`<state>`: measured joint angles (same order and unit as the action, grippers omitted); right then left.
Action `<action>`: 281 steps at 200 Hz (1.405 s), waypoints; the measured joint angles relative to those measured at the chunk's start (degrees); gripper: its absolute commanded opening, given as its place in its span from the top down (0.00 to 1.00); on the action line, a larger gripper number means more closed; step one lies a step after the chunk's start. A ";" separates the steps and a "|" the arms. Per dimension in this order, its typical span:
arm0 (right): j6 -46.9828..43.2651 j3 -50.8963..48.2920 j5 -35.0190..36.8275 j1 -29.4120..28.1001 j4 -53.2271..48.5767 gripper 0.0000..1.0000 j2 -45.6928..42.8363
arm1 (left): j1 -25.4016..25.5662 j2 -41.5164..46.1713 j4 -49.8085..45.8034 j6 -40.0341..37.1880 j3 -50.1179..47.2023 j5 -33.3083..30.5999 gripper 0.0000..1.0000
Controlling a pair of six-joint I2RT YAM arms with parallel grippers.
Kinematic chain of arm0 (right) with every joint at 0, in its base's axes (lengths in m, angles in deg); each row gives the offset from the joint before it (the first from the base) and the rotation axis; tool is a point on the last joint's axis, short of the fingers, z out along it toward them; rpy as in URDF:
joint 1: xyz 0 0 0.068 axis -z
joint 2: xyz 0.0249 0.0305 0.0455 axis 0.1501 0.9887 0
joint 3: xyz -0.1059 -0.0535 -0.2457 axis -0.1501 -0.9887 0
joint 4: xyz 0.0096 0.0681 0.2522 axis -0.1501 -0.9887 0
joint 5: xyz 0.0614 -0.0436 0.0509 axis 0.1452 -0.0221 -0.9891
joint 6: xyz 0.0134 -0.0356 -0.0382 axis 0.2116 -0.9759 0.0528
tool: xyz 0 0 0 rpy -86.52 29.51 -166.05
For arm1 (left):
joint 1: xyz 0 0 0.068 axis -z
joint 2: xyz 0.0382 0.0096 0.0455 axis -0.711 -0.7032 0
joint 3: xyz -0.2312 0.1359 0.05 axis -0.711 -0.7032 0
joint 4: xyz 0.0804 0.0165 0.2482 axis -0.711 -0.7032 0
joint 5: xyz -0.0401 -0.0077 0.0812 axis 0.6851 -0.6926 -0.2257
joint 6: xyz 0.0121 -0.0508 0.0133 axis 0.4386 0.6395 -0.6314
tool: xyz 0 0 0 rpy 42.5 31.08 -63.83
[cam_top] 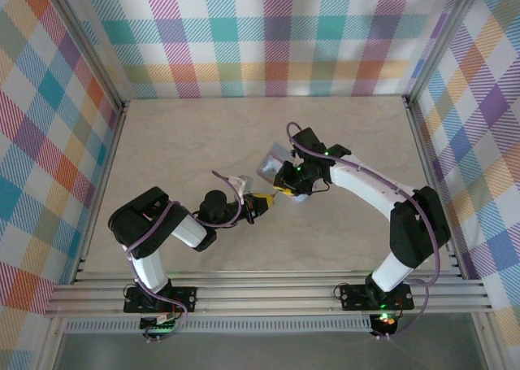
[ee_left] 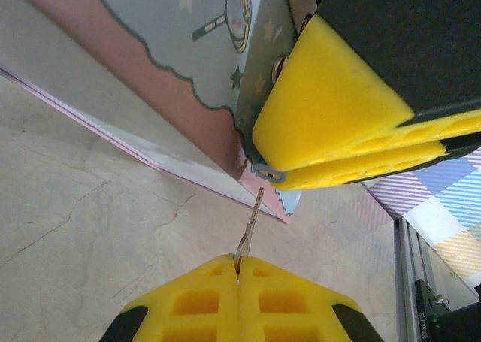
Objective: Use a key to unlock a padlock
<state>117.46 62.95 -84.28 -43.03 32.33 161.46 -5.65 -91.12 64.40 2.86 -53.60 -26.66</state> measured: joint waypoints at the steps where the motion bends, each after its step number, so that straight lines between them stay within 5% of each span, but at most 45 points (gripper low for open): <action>1: 0.00 0.00 0.00 0.00 0.00 1.00 0.00 | 0.02 0.00 0.02 0.00 0.04 0.00 1.00; 152: 1.70 -1.49 -0.39 0.37 3.39 1.00 0.00 | 0.07 -0.55 -0.37 1.97 1.68 -1.62 1.00; 281: 4.48 -1.55 -0.28 0.74 3.48 1.00 0.00 | 4.09 -0.55 -1.66 0.81 2.12 -9.55 1.00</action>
<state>121.94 61.40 -84.56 -42.28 35.80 161.46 -1.57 -91.66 62.74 3.67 -51.48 -36.21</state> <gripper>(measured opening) 0.240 0.041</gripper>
